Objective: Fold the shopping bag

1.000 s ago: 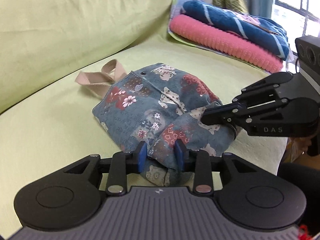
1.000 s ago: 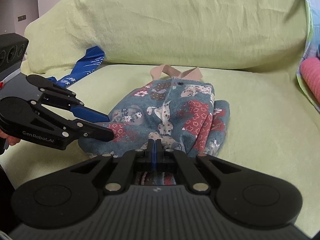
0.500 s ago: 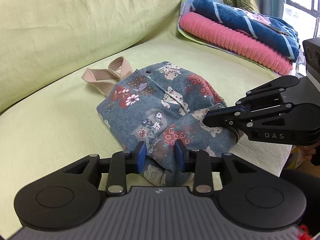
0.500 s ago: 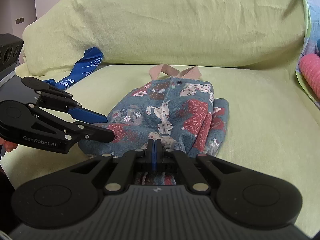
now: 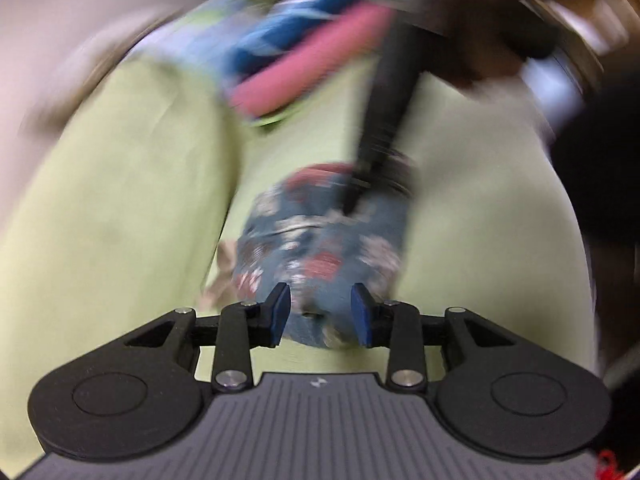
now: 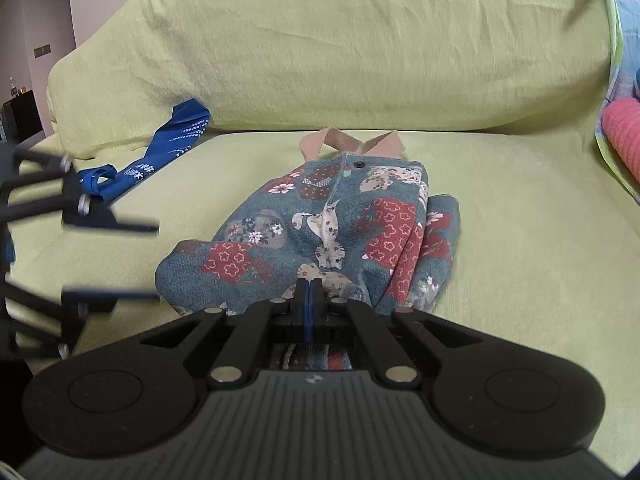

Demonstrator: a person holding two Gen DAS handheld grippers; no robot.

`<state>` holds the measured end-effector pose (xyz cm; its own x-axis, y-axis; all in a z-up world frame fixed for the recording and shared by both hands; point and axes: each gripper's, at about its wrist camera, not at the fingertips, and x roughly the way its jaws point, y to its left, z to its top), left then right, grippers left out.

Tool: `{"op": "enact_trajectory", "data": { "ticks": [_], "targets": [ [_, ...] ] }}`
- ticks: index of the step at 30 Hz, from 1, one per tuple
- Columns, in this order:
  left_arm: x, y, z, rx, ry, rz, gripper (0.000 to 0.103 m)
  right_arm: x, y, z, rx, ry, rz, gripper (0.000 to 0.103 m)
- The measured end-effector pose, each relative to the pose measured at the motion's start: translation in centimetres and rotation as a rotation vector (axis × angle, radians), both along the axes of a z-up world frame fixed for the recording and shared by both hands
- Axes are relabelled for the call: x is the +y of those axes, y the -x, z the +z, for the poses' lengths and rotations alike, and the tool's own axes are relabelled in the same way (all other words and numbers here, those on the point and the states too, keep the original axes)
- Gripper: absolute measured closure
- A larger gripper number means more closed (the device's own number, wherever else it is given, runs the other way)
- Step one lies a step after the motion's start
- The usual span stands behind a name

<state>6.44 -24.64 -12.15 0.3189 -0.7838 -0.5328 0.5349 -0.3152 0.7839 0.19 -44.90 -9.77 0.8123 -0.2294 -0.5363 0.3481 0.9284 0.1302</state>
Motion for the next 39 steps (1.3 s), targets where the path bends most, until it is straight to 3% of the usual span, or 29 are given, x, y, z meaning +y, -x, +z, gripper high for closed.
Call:
{"op": "enact_trajectory", "data": {
  "ticks": [5,7,11,16,18,19,20,22,26,30,33,35,36,38,39],
  "targets": [
    [0.0,0.1,-5.1,-0.380,-0.081,-0.163,0.051,0.1,0.0,0.1,0.001,0.004,0.001,0.103],
    [-0.1,-0.3,-6.0,-0.436,-0.070,-0.202,0.052,0.0,0.0,0.1,0.003,0.003,0.007,0.103],
    [-0.9,-0.8,-6.5,-0.467,-0.098,-0.284,0.054,-0.3,0.0,0.1,-0.004,-0.010,0.010,0.103],
    [-1.4,-1.9,-5.5,-0.369,-0.129,-0.328,0.057,-0.2,0.4,0.5,-0.027,0.015,0.061,0.101],
    [-1.5,-2.2,-5.2,-0.328,-0.129,-0.329,0.057,0.5,1.0,1.4,-0.022,0.102,0.152,0.086],
    [-1.6,-2.3,-5.1,-0.304,-0.127,-0.321,0.057,1.3,1.8,1.6,-0.021,0.206,0.201,0.057],
    [-1.7,-2.5,-5.0,-0.285,-0.122,-0.315,0.057,2.0,2.5,1.9,-0.020,0.310,0.250,0.037],
    [-1.8,-2.6,-5.0,-0.263,-0.110,-0.309,0.057,3.5,4.0,2.0,-0.003,0.531,0.374,0.036],
    [-2.0,-2.9,-4.5,-0.203,-0.099,-0.304,0.057,4.6,5.8,-1.7,0.130,0.982,0.624,0.036],
    [-2.2,-3.2,-3.9,-0.142,-0.095,-0.318,0.057,3.7,5.9,-4.5,0.118,1.258,0.721,0.036],
    [-2.4,-3.8,-3.5,-0.082,-0.087,-0.326,0.057,3.0,5.1,-5.0,0.059,1.346,0.764,0.037],
    [-2.4,-4.2,-3.5,-0.037,-0.081,-0.329,0.057,2.5,4.7,-5.0,0.028,1.347,0.819,0.038],
    [-2.3,-4.3,-3.5,-0.016,-0.076,-0.330,0.057,2.2,4.5,-4.9,0.010,1.349,0.842,0.041],
    [-2.4,-4.6,-3.5,0.019,-0.066,-0.334,0.057,1.7,4.2,-5.0,0.002,1.330,0.899,0.058],
    [-2.5,-4.7,-3.6,0.039,-0.060,-0.334,0.057,1.5,4.0,-5.0,-0.002,1.319,0.928,0.060]
  ]
}}
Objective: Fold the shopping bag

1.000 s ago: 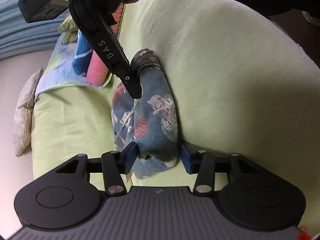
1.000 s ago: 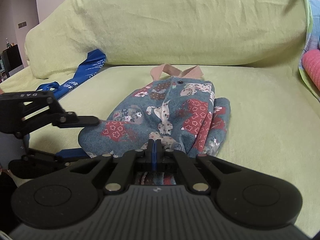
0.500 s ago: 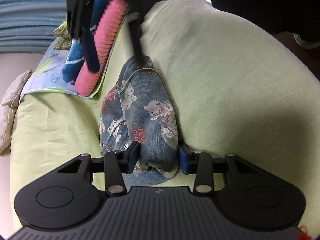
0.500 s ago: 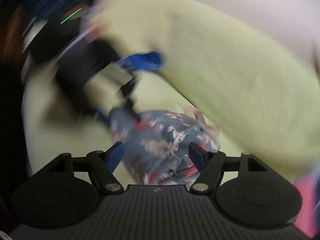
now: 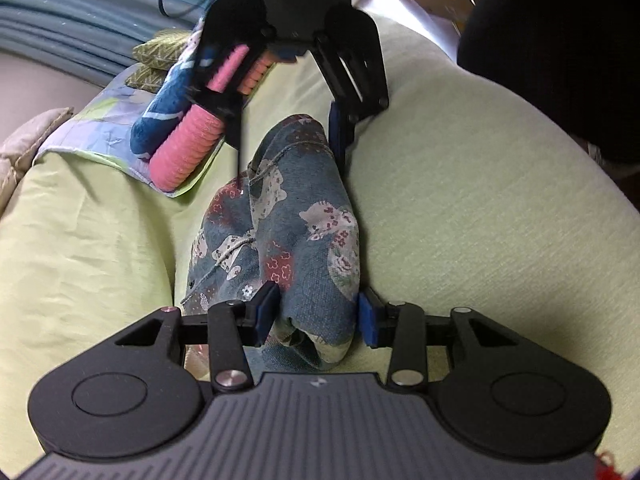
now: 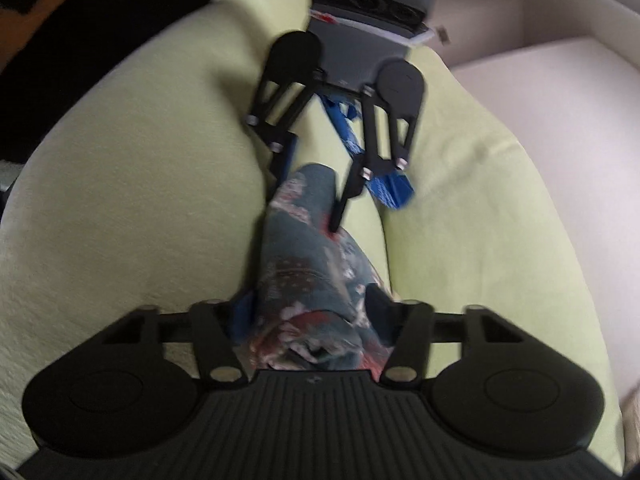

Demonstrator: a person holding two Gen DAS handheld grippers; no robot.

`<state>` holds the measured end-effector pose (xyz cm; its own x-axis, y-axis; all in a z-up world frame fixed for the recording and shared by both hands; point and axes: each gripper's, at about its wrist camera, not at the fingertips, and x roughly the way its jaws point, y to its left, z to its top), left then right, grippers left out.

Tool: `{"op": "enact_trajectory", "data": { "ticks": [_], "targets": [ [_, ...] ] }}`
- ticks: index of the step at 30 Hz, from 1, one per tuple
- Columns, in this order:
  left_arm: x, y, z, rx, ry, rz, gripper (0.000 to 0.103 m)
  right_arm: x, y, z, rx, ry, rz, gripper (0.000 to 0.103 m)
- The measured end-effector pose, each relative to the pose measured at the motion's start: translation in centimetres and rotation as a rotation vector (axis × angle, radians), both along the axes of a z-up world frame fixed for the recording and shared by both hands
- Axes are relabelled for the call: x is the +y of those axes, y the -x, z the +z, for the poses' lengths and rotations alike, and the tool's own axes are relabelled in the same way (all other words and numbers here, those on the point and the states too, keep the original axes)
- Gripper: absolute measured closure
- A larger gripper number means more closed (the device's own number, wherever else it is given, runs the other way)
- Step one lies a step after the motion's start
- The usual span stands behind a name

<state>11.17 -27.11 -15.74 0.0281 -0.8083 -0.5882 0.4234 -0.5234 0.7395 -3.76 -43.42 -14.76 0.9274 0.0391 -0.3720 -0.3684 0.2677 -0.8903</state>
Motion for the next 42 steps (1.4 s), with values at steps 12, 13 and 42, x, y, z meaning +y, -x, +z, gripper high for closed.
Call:
{"op": "enact_trajectory", "data": {
  "ticks": [12,13,42],
  "targets": [
    [-1.0,-1.3,2.2,0.330,-0.048,0.201,0.055,-0.7,-4.8,6.0,0.307,-0.739,-0.349,0.066],
    [-0.9,-1.2,2.4,0.353,-0.051,0.217,0.055,-0.6,-4.8,6.5,0.329,-0.775,-0.369,0.066],
    [-1.6,-4.7,4.8,0.873,-0.191,0.555,0.050,-11.6,-7.7,4.4,0.869,-1.852,-0.784,0.067]
  ]
}}
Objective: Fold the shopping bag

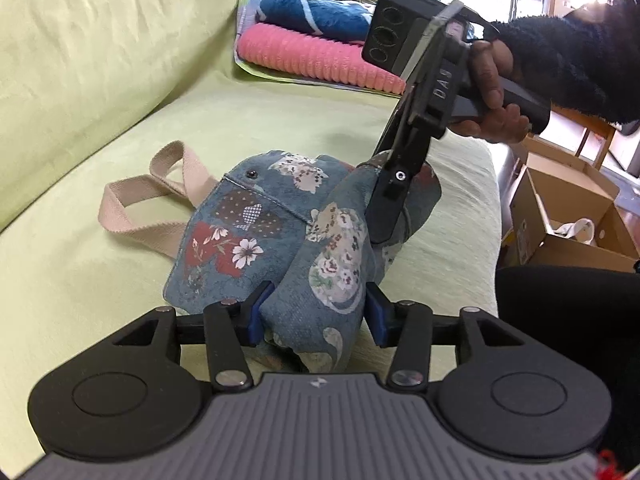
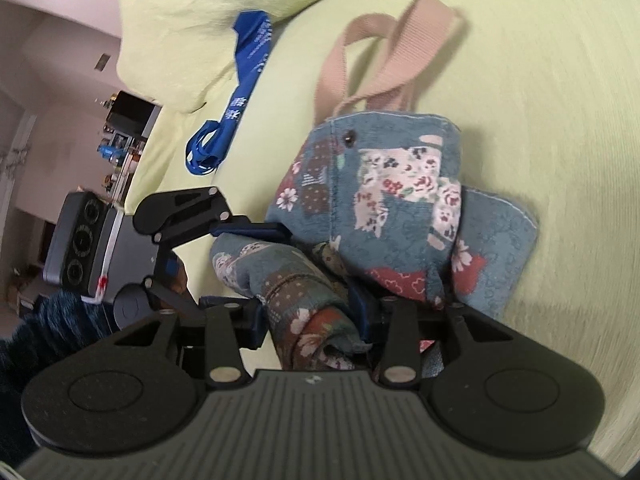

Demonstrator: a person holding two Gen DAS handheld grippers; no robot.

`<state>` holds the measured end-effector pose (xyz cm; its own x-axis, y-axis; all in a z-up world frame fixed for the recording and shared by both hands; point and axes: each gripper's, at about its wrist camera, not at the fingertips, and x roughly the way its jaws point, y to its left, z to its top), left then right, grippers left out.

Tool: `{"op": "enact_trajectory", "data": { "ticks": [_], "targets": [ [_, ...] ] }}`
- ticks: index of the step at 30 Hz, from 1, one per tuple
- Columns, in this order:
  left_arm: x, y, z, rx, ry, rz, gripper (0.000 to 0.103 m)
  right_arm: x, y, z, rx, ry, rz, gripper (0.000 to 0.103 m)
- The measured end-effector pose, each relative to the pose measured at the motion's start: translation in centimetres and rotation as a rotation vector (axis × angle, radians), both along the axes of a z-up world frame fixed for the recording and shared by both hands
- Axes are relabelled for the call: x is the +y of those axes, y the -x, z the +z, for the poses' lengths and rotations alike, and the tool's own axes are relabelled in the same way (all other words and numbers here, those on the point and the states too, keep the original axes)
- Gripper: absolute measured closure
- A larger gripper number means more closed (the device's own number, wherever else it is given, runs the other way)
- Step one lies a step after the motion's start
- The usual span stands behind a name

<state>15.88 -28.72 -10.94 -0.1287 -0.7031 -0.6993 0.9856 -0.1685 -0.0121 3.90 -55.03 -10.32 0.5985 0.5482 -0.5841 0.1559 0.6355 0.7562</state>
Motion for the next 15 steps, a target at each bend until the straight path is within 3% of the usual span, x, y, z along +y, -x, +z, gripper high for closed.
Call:
{"op": "enact_trajectory", "data": {
  "ticks": [6,15],
  "targets": [
    [-0.1,0.7,0.3,-0.027,0.001,0.044,0.050,-0.4,-1.2,-0.8,0.010,-0.026,-0.008,0.067],
    [0.5,0.2,0.8,0.060,-0.007,0.182,0.050,-1.2,-1.6,-1.6,0.033,-0.081,-0.034,0.068]
  ]
}}
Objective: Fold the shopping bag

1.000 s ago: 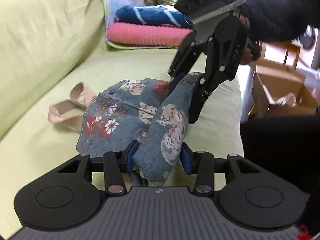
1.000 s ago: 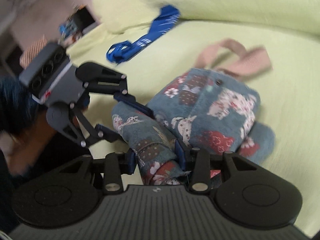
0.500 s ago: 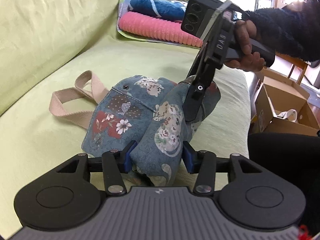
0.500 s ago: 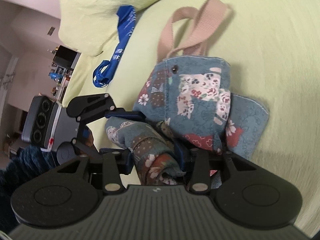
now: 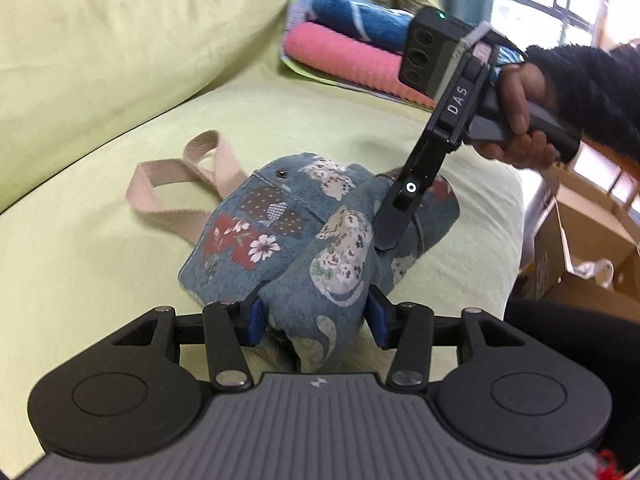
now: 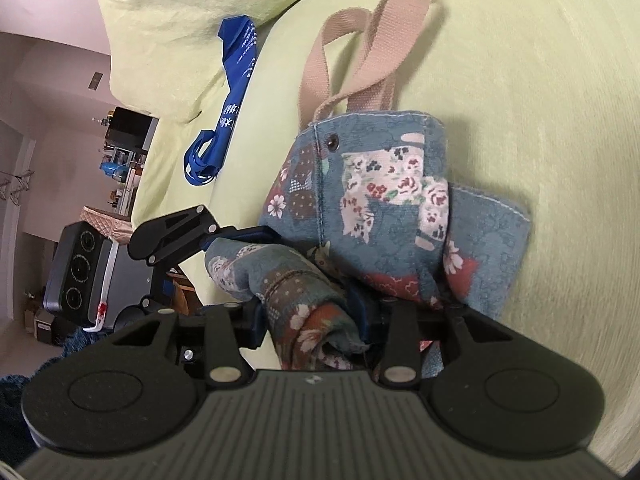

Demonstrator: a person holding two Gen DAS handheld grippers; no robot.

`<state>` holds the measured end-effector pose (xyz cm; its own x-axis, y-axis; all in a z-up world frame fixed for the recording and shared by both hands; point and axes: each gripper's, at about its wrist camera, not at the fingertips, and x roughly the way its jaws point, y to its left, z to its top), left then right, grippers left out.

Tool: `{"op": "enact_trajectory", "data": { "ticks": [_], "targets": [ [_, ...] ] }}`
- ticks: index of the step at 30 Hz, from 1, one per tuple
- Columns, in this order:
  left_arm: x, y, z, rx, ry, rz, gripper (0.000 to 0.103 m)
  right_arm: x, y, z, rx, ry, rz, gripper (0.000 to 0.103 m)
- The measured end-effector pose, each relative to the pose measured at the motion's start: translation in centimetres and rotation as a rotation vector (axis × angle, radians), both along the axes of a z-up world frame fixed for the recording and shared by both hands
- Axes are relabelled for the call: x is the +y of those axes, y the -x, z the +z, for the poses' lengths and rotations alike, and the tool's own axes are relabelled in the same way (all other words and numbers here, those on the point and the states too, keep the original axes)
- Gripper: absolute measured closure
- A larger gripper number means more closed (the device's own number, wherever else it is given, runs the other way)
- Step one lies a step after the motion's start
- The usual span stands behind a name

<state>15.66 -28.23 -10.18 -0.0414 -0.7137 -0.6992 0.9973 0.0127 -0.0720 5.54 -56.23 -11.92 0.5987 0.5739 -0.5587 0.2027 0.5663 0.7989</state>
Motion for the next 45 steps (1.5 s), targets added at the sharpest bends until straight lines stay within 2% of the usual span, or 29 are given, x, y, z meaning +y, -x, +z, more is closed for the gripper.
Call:
{"op": "enact_trajectory", "data": {
  "ticks": [4,7,8,9,10,14,17,20,23,29,33,36,38,40,42,45],
  "targets": [
    [0.6,0.0,0.5,0.000,0.001,0.046,0.050,-0.5,-0.2,-0.3,0.011,-0.021,-0.008,0.068],
    [1.4,0.1,1.0,-0.033,0.005,0.063,0.052,-0.7,-0.5,-0.5,0.022,-0.029,-0.009,0.068],
    [1.8,0.3,1.3,-0.054,0.005,0.065,0.055,-0.7,-0.7,-0.5,0.026,-0.032,-0.009,0.068],
    [2.1,0.5,1.6,-0.083,0.002,0.061,0.064,-0.9,-0.9,-0.6,0.032,-0.037,-0.009,0.069],
    [2.4,0.7,1.9,-0.115,-0.004,0.052,0.066,-1.0,-1.0,-0.7,0.039,-0.046,-0.010,0.069],
    [2.8,2.3,3.1,-0.294,-0.005,-0.016,0.090,-1.5,-1.7,-0.9,0.071,-0.080,-0.013,0.069],
    [2.4,3.1,4.2,-0.317,0.042,-0.086,0.090,-1.7,-2.3,-0.9,0.095,-0.094,-0.011,0.069],
    [0.9,3.8,4.0,-0.383,0.033,-0.125,0.090,-1.8,-2.5,-1.0,0.110,-0.101,-0.008,0.069],
    [-0.3,3.8,3.3,-0.398,0.012,-0.113,0.090,-1.9,-2.7,-1.0,0.122,-0.108,-0.008,0.069],
    [-1.7,2.8,2.7,-0.350,-0.030,-0.044,0.089,-2.1,-2.9,-1.1,0.149,-0.112,-0.021,0.070],
    [-2.0,2.5,2.4,-0.334,-0.045,-0.008,0.089,-1.5,-2.4,-0.7,0.126,-0.081,-0.059,0.069],
    [-2.1,2.5,2.3,-0.334,-0.055,0.019,0.089,-0.5,-1.6,0.4,0.084,-0.003,-0.111,0.069],
    [-2.2,2.3,2.2,-0.322,-0.057,0.043,0.089,0.7,-0.9,1.7,0.027,0.092,-0.160,0.065],
    [-2.3,2.2,2.2,-0.314,-0.061,0.061,0.089,2.4,0.3,3.6,-0.048,0.257,-0.208,0.061],
    [-2.5,2.2,2.3,-0.310,-0.064,0.073,0.089,4.1,2.1,5.3,-0.120,0.402,-0.309,0.060],
    [-2.6,2.3,2.3,-0.306,-0.065,0.093,0.089,7.2,4.9,7.3,-0.171,0.653,-0.456,0.059]
  ]
}}
